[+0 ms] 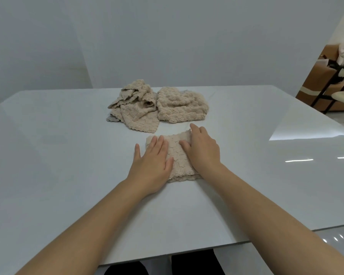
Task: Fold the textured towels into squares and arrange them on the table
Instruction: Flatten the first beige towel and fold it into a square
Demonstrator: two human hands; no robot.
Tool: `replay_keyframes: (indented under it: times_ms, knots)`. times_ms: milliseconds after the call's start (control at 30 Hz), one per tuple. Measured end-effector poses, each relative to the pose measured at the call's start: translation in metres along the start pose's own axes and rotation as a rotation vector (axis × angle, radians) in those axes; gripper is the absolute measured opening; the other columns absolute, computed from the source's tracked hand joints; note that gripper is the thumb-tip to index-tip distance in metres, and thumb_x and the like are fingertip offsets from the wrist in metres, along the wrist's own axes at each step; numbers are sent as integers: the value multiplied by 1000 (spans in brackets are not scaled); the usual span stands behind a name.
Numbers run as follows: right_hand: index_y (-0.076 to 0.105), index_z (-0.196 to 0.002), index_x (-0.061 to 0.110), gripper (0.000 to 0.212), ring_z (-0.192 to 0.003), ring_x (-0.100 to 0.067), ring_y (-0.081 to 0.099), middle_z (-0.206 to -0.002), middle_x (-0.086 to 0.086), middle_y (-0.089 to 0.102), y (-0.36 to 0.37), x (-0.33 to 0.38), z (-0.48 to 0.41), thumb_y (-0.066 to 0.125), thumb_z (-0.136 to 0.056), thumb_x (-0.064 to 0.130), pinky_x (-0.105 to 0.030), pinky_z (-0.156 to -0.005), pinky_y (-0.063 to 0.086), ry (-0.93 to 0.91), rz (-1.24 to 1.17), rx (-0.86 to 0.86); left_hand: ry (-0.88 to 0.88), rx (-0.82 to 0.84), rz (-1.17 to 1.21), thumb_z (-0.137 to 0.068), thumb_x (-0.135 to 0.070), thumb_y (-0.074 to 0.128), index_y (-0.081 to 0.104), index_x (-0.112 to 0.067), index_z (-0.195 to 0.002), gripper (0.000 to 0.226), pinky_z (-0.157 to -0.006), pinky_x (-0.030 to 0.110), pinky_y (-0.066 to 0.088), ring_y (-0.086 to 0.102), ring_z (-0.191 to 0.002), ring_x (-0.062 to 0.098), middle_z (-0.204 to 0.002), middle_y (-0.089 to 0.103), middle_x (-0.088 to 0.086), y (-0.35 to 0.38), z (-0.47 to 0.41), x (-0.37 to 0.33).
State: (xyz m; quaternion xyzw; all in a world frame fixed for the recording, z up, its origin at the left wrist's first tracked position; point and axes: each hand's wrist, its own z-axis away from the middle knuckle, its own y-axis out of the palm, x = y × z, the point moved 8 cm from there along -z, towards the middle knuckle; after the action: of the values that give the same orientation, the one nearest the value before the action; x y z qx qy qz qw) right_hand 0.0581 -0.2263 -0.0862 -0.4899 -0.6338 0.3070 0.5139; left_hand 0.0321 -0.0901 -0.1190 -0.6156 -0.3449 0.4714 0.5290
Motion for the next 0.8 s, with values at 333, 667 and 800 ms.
replay_keyframes:
  times_ms: [333, 667, 800]
  knots:
    - [32, -145, 21, 59, -114, -28, 54, -140, -4, 39, 1, -10, -4, 49, -95, 46, -37, -82, 44, -31, -38, 162, -129, -109, 408, -99, -28, 38, 41, -21, -141, 43, -108, 46, 33, 45, -128, 24, -138, 51, 1, -39, -26, 40]
    - [38, -144, 19, 50, -126, -25, 46, -141, -4, 46, -11, 14, -11, 49, -98, 33, -39, -100, 37, -205, 116, 139, -132, 6, 948, -81, -16, 74, 60, -24, -109, 33, -50, 19, 43, 54, -52, 12, -84, 68, -2, -36, 14, 40]
    - [36, -144, 15, 47, -143, -24, 24, -153, -3, 33, 20, 16, 8, 28, -103, 35, -46, -115, 17, -176, 65, 247, -239, 216, 1049, -84, -15, 71, 55, -12, -106, 28, -37, 19, 26, 34, -36, 11, -57, 55, -1, -13, 17, 32]
